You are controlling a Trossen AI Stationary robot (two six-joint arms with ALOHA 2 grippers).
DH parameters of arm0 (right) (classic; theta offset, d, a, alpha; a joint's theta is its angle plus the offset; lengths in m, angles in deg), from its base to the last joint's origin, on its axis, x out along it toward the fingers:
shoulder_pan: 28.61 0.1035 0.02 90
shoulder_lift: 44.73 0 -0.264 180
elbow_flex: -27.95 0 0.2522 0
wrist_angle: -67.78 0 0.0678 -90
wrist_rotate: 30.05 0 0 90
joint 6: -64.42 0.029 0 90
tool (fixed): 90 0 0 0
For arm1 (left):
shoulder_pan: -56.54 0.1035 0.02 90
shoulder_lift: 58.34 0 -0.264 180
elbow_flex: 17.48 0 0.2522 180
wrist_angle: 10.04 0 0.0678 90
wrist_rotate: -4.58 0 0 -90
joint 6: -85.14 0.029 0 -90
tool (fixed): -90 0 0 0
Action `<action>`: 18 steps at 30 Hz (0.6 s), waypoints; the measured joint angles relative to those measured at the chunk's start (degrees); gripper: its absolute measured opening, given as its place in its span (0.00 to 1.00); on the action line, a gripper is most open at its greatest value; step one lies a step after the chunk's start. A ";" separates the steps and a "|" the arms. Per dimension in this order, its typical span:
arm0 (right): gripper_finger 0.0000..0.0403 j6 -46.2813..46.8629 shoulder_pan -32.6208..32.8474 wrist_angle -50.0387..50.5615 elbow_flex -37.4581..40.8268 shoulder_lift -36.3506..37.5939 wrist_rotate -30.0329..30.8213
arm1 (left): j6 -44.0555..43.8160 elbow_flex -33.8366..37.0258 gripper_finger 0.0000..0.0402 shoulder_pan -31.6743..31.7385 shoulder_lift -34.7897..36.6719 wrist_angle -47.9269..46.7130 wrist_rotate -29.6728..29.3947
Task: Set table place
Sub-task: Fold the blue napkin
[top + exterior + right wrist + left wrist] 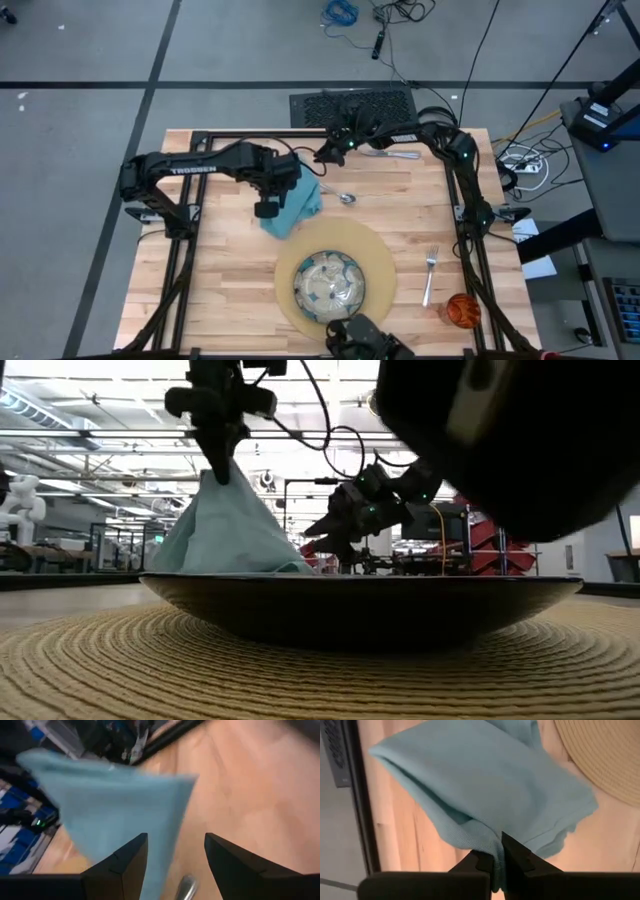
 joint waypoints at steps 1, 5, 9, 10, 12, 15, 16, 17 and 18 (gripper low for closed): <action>0.46 0.02 -0.23 0.22 -0.92 -0.13 -0.62 | 0.00 -0.62 0.00 -0.16 0.00 -0.25 -0.06; 0.46 -1.92 -1.00 1.69 -2.86 -0.75 -5.45 | 0.01 -2.35 0.00 -0.64 0.00 -0.37 -0.07; 0.46 -3.59 -0.92 2.30 -4.21 -0.62 -8.56 | 0.01 -2.58 0.00 -0.57 0.00 -0.36 -0.17; 0.46 -4.20 -0.92 2.77 -4.19 -0.62 -8.75 | 0.01 -2.58 0.00 -0.57 0.00 -0.34 -0.19; 0.46 -5.44 -0.94 4.09 -4.08 -0.67 -8.75 | 0.01 -2.58 0.00 -0.59 0.00 -0.34 -0.20; 0.46 -6.28 -0.77 4.44 -4.12 -0.68 -9.11 | 0.03 -2.58 0.00 -0.59 0.00 -0.30 -0.20; 0.46 -6.90 -0.72 5.25 -4.12 -0.68 -9.46 | 0.05 -2.58 0.00 -0.59 0.00 -0.30 -0.23; 0.46 -7.41 -0.70 6.08 -4.10 -0.68 -9.71 | 0.06 -2.58 0.00 -0.57 0.00 -0.31 -0.25; 0.46 -7.82 -0.70 6.41 -4.08 -0.68 -9.81 | 0.06 -2.58 0.00 -0.57 0.00 -0.28 -0.25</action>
